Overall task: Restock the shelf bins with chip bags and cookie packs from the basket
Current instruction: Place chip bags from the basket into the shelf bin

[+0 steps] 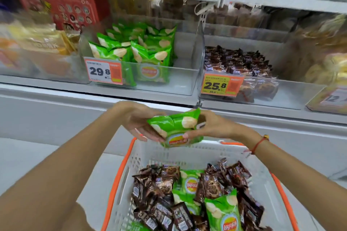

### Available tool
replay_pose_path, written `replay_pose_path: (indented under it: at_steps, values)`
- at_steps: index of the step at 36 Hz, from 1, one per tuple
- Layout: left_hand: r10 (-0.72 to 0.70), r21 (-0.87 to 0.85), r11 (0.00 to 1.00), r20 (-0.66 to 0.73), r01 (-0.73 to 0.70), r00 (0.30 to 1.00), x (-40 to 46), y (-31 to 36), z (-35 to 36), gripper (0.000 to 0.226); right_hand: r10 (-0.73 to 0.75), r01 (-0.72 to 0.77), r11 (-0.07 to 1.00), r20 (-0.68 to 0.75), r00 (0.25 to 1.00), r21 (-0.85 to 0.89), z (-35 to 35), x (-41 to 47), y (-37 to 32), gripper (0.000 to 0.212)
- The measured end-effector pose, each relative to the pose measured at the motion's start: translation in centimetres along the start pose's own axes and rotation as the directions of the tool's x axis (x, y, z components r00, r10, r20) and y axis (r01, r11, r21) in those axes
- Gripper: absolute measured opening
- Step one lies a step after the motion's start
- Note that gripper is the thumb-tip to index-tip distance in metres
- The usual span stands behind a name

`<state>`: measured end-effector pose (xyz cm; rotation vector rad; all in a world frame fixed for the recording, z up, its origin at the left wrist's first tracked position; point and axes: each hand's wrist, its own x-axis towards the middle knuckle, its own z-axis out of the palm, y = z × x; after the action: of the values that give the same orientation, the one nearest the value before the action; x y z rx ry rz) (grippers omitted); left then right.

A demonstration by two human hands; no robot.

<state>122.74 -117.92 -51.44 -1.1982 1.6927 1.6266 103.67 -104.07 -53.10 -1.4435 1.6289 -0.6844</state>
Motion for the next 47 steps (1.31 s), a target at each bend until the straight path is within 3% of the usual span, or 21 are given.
replay_pose_path:
  at_steps: [4, 7, 9, 11, 15, 17, 21, 24, 29, 32, 35, 37, 41, 43, 45, 47]
  values:
    - [0.170, -0.221, 0.953, -0.181, -0.209, 0.969, -3.4, 0.9, -2.3, 0.091, -0.113, 0.127, 0.990, -0.197, 0.974, 0.056, -2.4, 1.1, -2.7, 0.048]
    - [0.271, -0.272, 0.875, -0.409, -0.400, 0.871, -4.7, 1.7, -2.8, 0.088, -0.182, 0.217, 0.972, -0.307, 0.934, 0.087, -3.7, 1.9, -4.8, 0.060]
    - [0.313, -0.228, 0.832, -0.560, -0.505, 0.767, -5.4, 2.8, -2.9, 0.080, -0.241, 0.286, 0.955, -0.353, 0.904, 0.082, -4.2, 2.6, -6.3, 0.060]
    - [0.348, -0.143, 0.794, -0.690, -0.591, 0.634, -6.0, 4.0, -2.9, 0.069, -0.280, 0.340, 0.937, -0.404, 0.871, 0.084, -4.3, 3.1, -7.9, 0.046]
    - [0.488, 0.201, 0.691, -0.838, -0.694, 0.243, -7.0, 5.0, -3.2, 0.050, -0.366, 0.398, 0.914, -0.570, 0.736, -0.074, -4.0, 4.3, -10.6, 0.053]
    - [0.515, 0.238, 0.628, -0.841, -0.741, 0.167, -7.5, 5.2, -3.7, 0.049, -0.413, 0.378, 0.905, -0.612, 0.675, -0.195, -4.0, 4.9, -11.8, 0.048]
    - [0.493, 0.214, 0.593, -0.859, -0.776, 0.139, -7.4, 5.1, -5.0, 0.044, -0.433, 0.290, 0.900, -0.589, 0.683, -0.326, -4.0, 6.9, -13.2, 0.049]
    - [0.465, 0.188, 0.618, -0.870, -0.763, 0.163, -6.5, 4.8, -5.7, 0.055, -0.351, 0.235, 0.934, -0.562, 0.749, -0.271, -4.3, 8.8, -13.5, 0.049]
    - [0.467, 0.225, 0.632, -0.874, -0.741, 0.133, -5.6, 4.7, -7.1, 0.044, -0.275, 0.194, 0.960, -0.558, 0.783, -0.201, -4.4, 11.0, -14.4, 0.048]
    - [0.451, 0.304, 0.679, -0.891, -0.668, 0.053, -5.1, 4.3, -7.6, 0.044, -0.290, 0.198, 0.955, -0.544, 0.787, -0.222, -3.7, 12.1, -14.3, 0.051]
    - [0.453, 0.434, 0.734, -0.886, -0.522, -0.100, -4.9, 3.6, -7.9, 0.053, -0.253, 0.176, 0.965, -0.499, 0.829, -0.197, -3.1, 13.0, -13.9, 0.052]
    - [0.494, 0.513, 0.715, -0.852, -0.475, -0.175, -4.8, 3.3, -8.2, 0.067, -0.207, 0.148, 0.977, -0.492, 0.846, -0.156, -2.9, 13.5, -13.6, 0.051]
    - [0.630, 0.652, 0.663, -0.751, -0.368, -0.196, -4.2, 2.8, -8.6, 0.059, -0.151, 0.116, 0.988, -0.495, 0.856, -0.102, -3.0, 13.8, -13.0, 0.053]
    - [0.671, 0.695, 0.659, -0.716, -0.286, -0.194, -3.8, 2.6, -8.8, 0.051, -0.195, 0.117, 0.978, -0.557, 0.808, -0.173, -3.2, 13.7, -12.8, 0.062]
    - [0.688, 0.715, 0.653, -0.698, -0.250, -0.200, -3.7, 2.6, -8.8, 0.046, -0.315, 0.120, 0.936, -0.641, 0.700, -0.330, -3.5, 13.1, -12.8, 0.088]
    - [0.698, 0.730, 0.646, -0.683, -0.223, -0.214, -3.9, 2.9, -8.7, 0.039, -0.506, 0.115, 0.821, -0.617, 0.603, -0.560, -3.9, 12.6, -13.0, 0.101]
